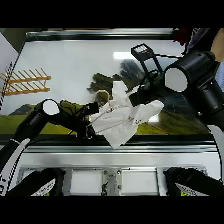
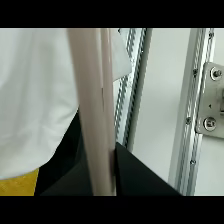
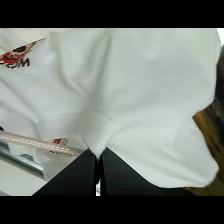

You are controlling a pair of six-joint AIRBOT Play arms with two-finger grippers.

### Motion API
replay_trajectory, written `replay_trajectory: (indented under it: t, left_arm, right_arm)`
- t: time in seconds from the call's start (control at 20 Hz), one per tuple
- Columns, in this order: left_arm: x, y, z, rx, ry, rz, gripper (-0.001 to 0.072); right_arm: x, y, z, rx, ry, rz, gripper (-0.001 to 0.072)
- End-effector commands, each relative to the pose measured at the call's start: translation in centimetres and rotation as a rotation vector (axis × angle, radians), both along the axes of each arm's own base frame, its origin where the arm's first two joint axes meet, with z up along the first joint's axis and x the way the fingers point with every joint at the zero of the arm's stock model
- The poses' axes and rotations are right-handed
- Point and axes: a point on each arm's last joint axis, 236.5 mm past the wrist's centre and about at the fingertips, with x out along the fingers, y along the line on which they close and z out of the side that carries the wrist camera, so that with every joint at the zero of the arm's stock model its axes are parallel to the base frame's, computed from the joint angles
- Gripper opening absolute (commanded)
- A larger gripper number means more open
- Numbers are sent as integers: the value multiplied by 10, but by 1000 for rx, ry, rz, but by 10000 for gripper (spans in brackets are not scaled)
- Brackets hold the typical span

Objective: Fold the clothes and pants, and hang the long-sleeved shirts on hangers.

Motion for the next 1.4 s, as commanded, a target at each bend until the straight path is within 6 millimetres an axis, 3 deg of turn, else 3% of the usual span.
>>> replay_trajectory:
  t: [0.0, 0.25, 0.7, 0.95, 1.35]
  left_arm:
    - [4, -10, 6, -54, 13, 29, 16]
    - [16, 3, 7, -52, 35, 106, 16]
    - [16, 5, 6, -49, 37, 107, 16]
    - [16, 5, 6, -50, 37, 107, 17]
    - [16, 5, 6, -50, 38, 107, 17]
  right_arm:
    - [-14, 36, 5, 92, 9, 88, 22]
    - [-33, 65, 8, 123, 0, 169, 22]
    - [-35, 120, 23, 264, -82, 243, 22]
    - [-39, 131, 12, 280, -31, 254, 22]
    - [-39, 132, 10, 280, -25, 254, 38]
